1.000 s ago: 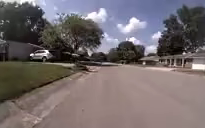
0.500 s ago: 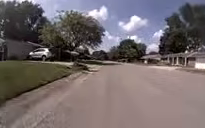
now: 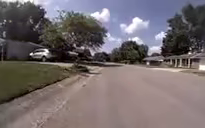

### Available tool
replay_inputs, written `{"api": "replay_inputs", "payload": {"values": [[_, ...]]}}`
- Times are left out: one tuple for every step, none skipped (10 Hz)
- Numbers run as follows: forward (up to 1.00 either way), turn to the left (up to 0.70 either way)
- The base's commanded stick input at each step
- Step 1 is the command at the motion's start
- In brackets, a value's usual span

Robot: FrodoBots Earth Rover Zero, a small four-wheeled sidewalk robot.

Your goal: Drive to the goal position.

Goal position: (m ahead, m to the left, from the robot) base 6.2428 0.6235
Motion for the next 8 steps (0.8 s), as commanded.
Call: {"api": "replay_inputs", "payload": {"values": [[1.0,0.0],[1.0,0.0],[1.0,0.0],[1.0,0.0],[1.0,-0.19],[1.0,-0.26],[1.0,-0.06],[1.0,-0.02]]}}
